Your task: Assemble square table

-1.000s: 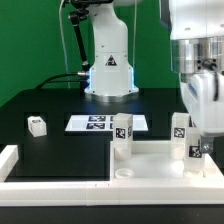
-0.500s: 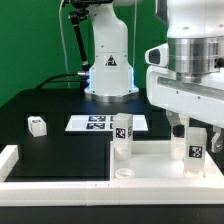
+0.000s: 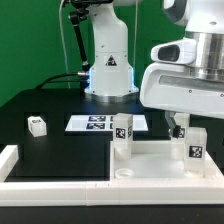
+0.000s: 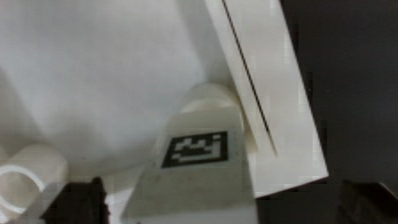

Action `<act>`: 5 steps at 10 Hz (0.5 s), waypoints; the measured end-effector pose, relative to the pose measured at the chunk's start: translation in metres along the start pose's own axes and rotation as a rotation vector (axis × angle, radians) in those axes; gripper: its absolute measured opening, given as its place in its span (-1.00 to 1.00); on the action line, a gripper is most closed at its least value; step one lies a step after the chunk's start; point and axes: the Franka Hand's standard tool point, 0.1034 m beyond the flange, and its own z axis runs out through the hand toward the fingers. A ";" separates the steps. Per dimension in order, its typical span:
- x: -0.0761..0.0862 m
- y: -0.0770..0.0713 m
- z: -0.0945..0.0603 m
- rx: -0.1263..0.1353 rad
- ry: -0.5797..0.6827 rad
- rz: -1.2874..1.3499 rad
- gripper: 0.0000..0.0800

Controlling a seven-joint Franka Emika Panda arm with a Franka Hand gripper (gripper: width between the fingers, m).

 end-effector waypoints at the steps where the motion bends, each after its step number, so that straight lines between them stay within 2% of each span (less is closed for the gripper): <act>1: 0.001 0.001 0.000 0.000 0.000 -0.024 0.41; 2: 0.000 0.001 0.000 0.000 -0.001 0.028 0.07; 3: 0.000 0.001 0.001 0.000 -0.001 0.026 0.07; 4: 0.000 0.001 0.001 0.001 -0.002 0.065 -0.28; 5: 0.000 0.001 0.001 0.001 -0.002 0.164 -0.28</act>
Offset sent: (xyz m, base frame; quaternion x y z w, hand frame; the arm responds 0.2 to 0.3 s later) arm 0.0000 0.0000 0.0000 0.0000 0.0000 0.0000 1.0000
